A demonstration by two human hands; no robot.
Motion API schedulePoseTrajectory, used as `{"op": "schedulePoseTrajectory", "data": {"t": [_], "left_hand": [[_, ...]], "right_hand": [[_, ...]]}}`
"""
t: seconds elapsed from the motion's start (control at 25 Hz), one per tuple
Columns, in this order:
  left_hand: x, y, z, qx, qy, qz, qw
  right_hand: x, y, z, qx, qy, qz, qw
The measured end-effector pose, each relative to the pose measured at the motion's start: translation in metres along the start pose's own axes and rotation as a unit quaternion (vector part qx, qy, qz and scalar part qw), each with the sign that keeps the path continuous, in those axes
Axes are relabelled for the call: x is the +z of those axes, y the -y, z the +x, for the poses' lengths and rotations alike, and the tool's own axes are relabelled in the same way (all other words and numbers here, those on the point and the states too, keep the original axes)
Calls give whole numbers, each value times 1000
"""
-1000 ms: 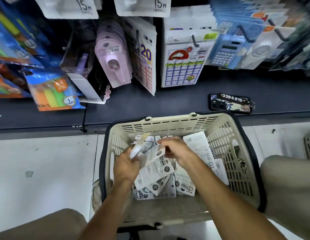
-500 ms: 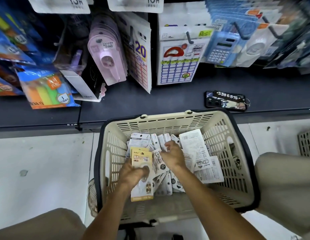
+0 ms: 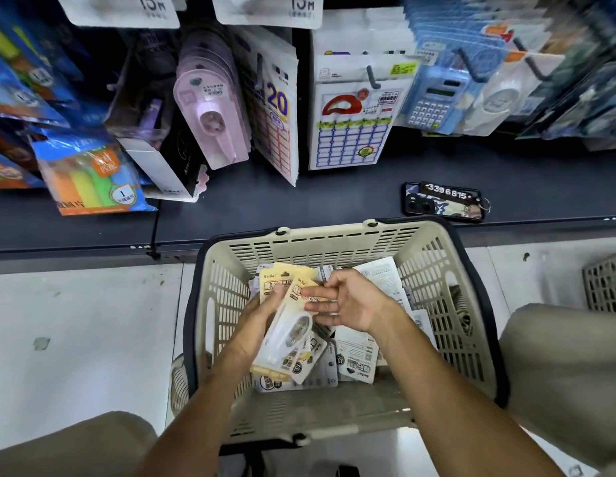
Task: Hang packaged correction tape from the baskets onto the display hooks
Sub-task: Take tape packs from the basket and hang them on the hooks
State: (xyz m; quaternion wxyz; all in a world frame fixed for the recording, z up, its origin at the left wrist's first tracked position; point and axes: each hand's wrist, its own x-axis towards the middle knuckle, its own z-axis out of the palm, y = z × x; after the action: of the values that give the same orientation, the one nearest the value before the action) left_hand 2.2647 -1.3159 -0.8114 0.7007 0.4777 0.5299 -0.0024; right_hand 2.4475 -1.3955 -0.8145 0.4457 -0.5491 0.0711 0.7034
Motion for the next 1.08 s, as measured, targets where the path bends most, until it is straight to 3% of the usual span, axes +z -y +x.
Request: {"op": "schedulePoseTrajectory", "data": {"t": [0.12, 0.2, 0.24, 0.28, 0.36, 0.4, 0.48, 0.56, 0.64, 0.72, 0.76, 0.92, 1.08], "left_hand": [[-1, 5, 3, 15, 21, 105, 994], [0, 9, 6, 22, -36, 129, 991], [0, 11, 8, 22, -86, 126, 988], [-1, 11, 8, 29, -134, 124, 983], [-2, 8, 8, 58, -173, 121, 976], [-3, 9, 10, 78, -166, 121, 976], [-4, 10, 15, 97, -157, 98, 978], [-6, 10, 16, 99, -159, 108, 976], [-7, 8, 17, 91, -157, 105, 978], [-9, 7, 20, 91, -148, 90, 981], [-9, 6, 20, 87, -137, 91, 983], [-5, 3, 17, 40, -47, -19, 998], [4, 2, 9, 6, 17, -45, 999]], "right_hand": [[-4, -6, 1, -12, 17, 31, 999], [-4, -25, 7, -64, -67, -23, 995], [-5, -38, 10, -96, -133, -148, 975], [-5, -53, 12, -116, -163, -305, 931], [-4, -84, 19, -128, -134, -533, 825], [-2, -94, 22, -132, -115, -568, 804], [1, -97, 23, -147, -79, -526, 834], [1, -79, 19, -133, -29, -391, 910], [-8, -49, 11, -97, 29, -252, 963], [-17, -20, 0, -77, 102, -156, 980], [-19, -11, -5, -87, 100, -131, 982], [-20, -5, -7, -120, -76, -81, 986], [-3, -29, -2, -109, -157, -95, 977]]}}
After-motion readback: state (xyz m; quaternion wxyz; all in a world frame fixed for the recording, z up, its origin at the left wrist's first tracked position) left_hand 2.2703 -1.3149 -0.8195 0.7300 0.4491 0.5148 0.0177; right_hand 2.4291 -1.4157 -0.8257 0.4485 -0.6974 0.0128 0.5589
